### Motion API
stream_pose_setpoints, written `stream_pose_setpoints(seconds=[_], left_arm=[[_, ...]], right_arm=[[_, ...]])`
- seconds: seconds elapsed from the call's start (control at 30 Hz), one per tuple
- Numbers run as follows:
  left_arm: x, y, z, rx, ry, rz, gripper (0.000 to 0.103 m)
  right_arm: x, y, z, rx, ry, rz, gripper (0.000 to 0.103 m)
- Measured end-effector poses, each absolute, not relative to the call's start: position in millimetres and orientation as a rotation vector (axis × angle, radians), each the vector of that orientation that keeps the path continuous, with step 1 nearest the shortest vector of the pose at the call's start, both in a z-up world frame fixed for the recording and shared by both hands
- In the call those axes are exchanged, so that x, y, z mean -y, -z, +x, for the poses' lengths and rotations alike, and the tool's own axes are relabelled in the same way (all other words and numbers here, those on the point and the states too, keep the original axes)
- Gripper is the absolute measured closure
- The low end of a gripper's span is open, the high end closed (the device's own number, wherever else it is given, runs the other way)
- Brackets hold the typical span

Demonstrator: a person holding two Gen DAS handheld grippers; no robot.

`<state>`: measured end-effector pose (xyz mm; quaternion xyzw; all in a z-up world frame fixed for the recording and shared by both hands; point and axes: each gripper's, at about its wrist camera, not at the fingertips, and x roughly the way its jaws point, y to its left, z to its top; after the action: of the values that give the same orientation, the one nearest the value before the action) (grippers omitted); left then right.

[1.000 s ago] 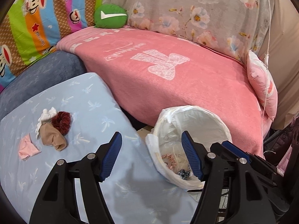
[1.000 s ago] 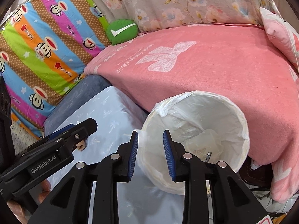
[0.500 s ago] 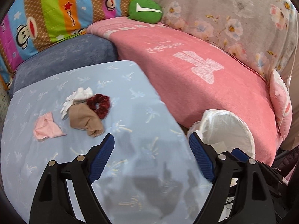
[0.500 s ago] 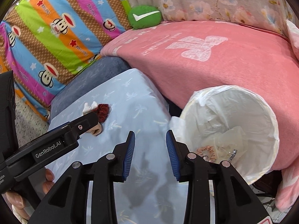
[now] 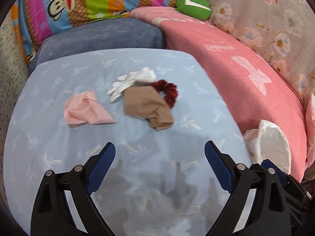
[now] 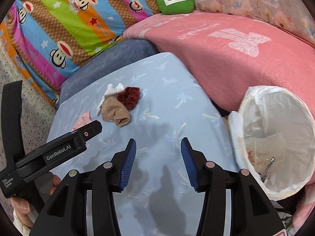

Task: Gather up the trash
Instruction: 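Move both grippers back over the remaining items on the sheet, then grasp the pink zigzag-edged cloth with the left gripper while the right gripper grasps the beige stocking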

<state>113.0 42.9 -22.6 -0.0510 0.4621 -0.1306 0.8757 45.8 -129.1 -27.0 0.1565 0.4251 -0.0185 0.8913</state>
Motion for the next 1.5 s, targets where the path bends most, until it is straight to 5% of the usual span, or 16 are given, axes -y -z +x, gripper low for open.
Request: stream_pose_setpoints(seconds=[0.63, 1.5], left_arm=[[-150, 62, 174, -1.033, 0.052, -0.233, 0.012], [-146, 93, 214, -1.081, 0.090, -0.210, 0.013]], right_arm=[[46, 52, 144, -0.922, -0.048, 0.234, 0.050], [28, 102, 222, -1.001, -0.039, 0.240, 0.048]])
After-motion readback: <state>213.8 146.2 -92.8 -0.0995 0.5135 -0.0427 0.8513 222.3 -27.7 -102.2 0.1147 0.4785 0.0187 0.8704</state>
